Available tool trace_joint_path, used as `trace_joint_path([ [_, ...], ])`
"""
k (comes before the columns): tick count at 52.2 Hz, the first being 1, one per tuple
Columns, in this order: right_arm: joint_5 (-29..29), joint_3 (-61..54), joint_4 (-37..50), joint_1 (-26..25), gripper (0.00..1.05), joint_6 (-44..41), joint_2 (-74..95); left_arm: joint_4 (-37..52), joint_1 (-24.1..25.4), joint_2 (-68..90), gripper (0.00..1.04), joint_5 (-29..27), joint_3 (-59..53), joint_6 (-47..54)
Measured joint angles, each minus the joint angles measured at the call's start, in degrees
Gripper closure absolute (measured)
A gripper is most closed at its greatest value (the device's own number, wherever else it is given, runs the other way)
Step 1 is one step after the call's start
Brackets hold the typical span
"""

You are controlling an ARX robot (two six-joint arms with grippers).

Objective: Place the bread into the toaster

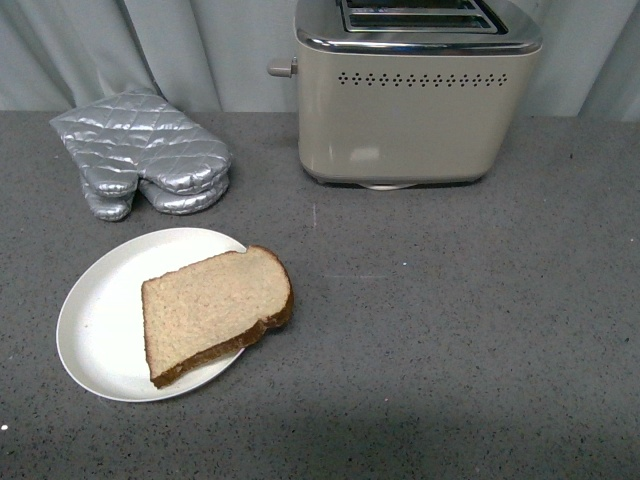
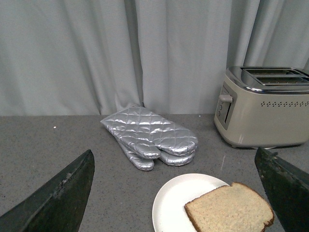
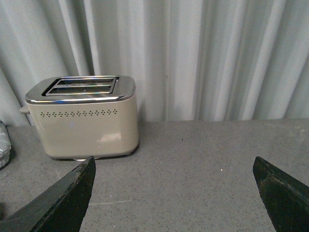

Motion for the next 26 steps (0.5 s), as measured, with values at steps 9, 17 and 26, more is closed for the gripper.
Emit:
trace_joint_path([
  [9, 0.0, 0.0, 0.0, 0.0, 0.1, 0.0, 0.0, 0.0, 0.0, 0.0, 0.07, 0.0, 0.0, 0.0],
  [17, 0.0, 0.0, 0.0, 0.0, 0.1, 0.0, 0.0, -9.3, -4.4, 6.4, 0.07, -14.5, 3.5, -7.5],
  [26, 0.0, 0.0, 0.0, 0.0, 0.1, 0.0, 0.0, -4.9, -7.1, 27.2, 0.07, -19.8, 6.2, -16.5],
])
